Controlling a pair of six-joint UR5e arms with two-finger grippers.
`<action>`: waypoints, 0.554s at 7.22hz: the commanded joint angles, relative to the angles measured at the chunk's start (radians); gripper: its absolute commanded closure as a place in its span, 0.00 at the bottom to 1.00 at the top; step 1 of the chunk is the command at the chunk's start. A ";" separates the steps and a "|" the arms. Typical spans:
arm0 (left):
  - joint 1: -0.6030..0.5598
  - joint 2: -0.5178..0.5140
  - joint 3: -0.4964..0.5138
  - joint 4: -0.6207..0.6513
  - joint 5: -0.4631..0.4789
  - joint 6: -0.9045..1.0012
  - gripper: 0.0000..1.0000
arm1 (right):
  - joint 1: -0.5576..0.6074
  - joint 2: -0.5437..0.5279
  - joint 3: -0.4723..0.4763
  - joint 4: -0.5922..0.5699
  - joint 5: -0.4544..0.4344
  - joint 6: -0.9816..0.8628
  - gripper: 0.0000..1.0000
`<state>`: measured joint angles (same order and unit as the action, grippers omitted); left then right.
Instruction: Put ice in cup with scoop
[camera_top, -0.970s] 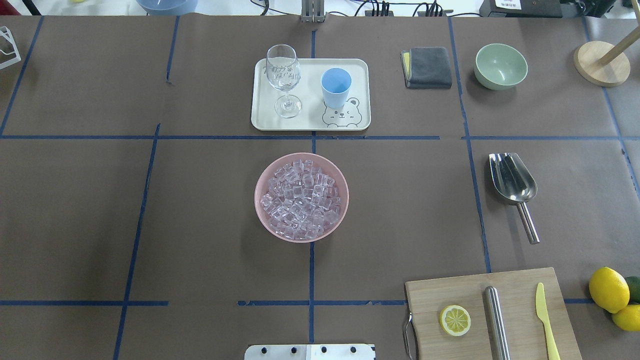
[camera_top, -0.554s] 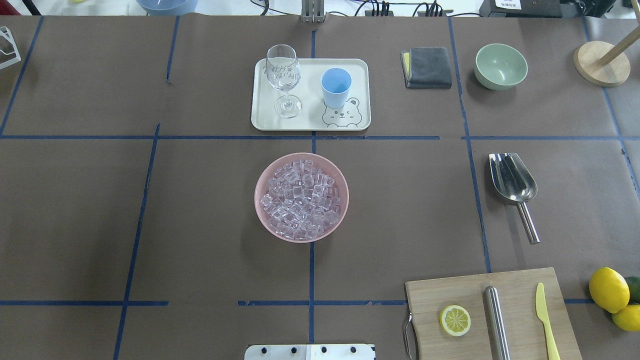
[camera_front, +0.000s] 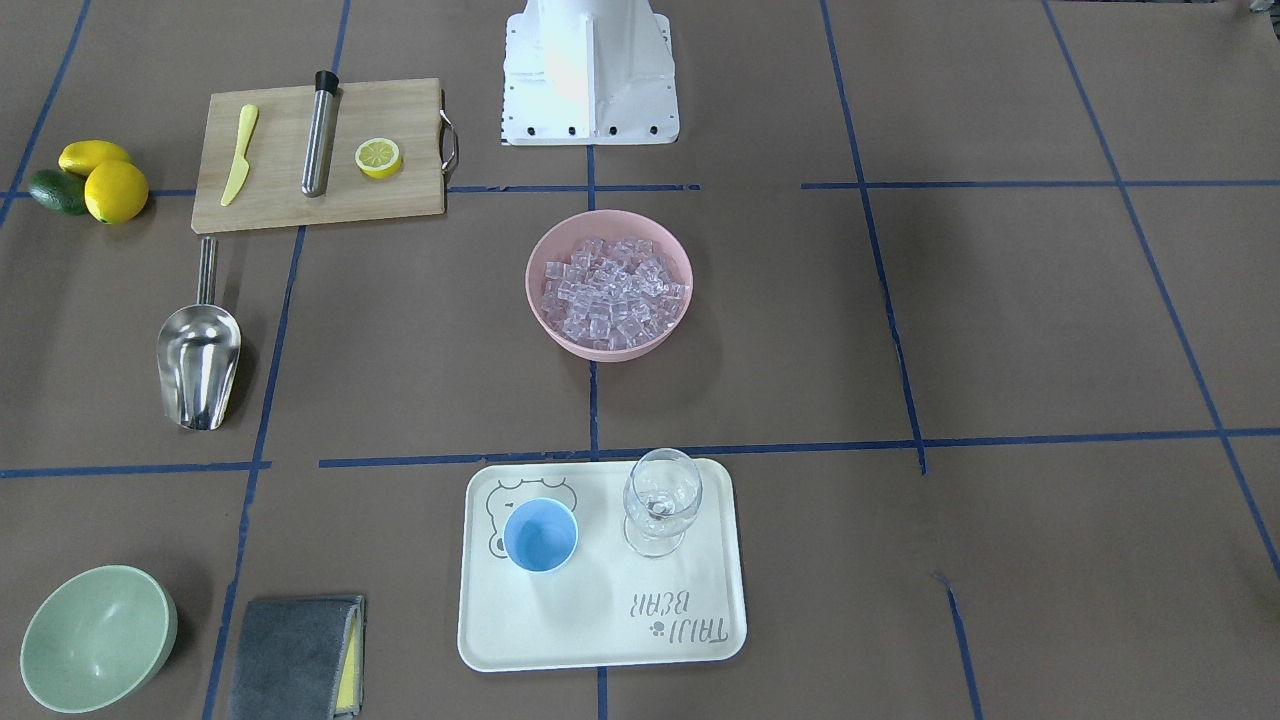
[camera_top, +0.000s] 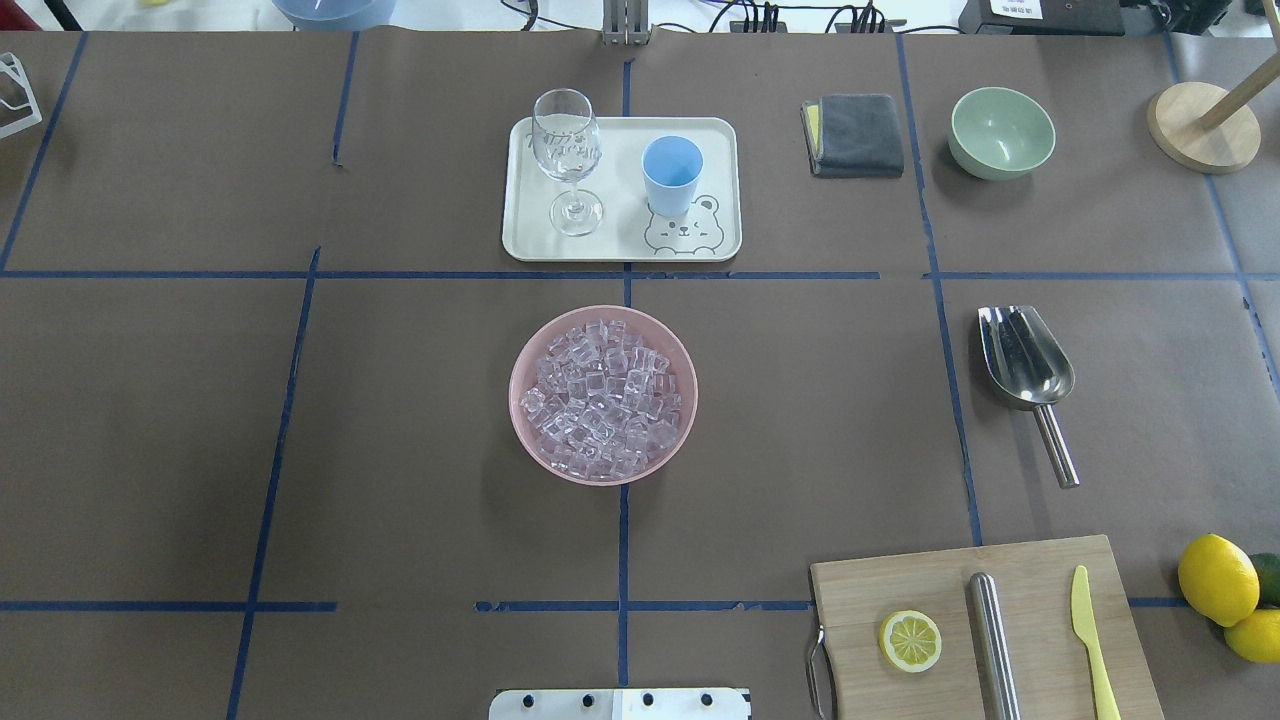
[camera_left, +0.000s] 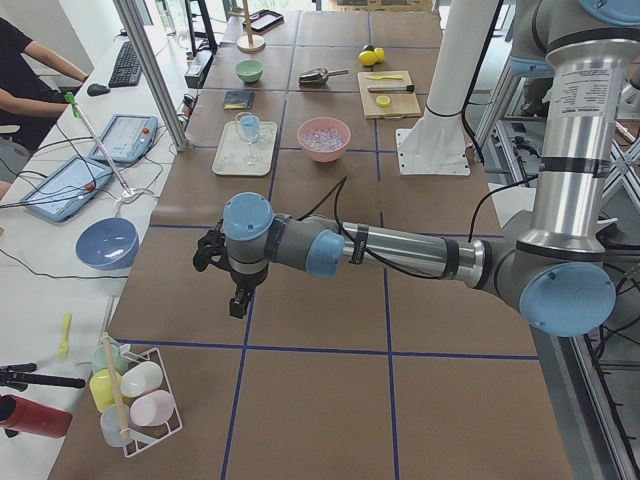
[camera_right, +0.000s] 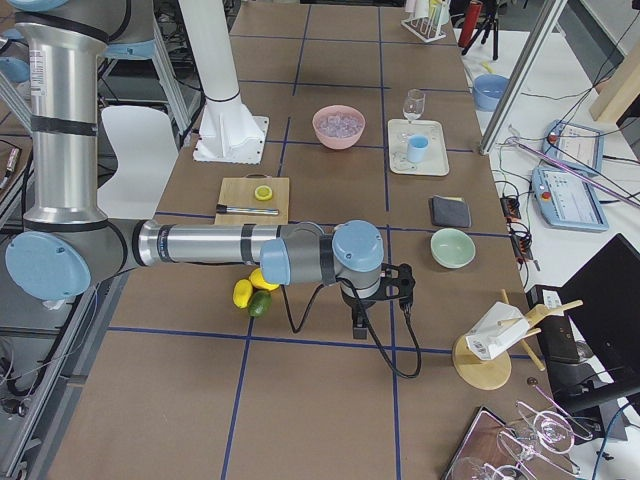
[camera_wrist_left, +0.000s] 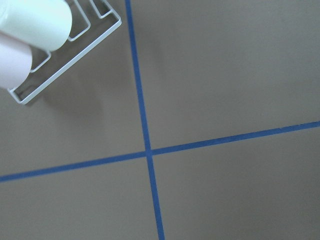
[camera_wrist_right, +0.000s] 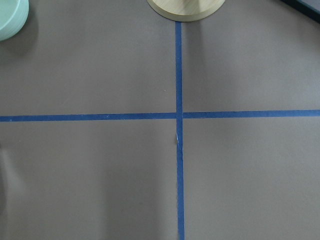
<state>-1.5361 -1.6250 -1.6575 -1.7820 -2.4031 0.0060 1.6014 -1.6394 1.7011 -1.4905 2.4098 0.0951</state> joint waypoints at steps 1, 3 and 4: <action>0.068 -0.027 -0.007 -0.105 -0.101 -0.005 0.00 | -0.059 0.024 0.047 0.004 0.002 0.000 0.00; 0.152 -0.062 -0.062 -0.103 -0.105 -0.005 0.00 | -0.119 0.119 0.060 0.006 -0.009 0.003 0.00; 0.187 -0.085 -0.070 -0.105 -0.105 -0.005 0.00 | -0.139 0.107 0.051 0.013 -0.002 0.006 0.00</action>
<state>-1.3915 -1.6859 -1.7087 -1.8846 -2.5052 0.0016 1.4898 -1.5391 1.7592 -1.4853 2.4029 0.0985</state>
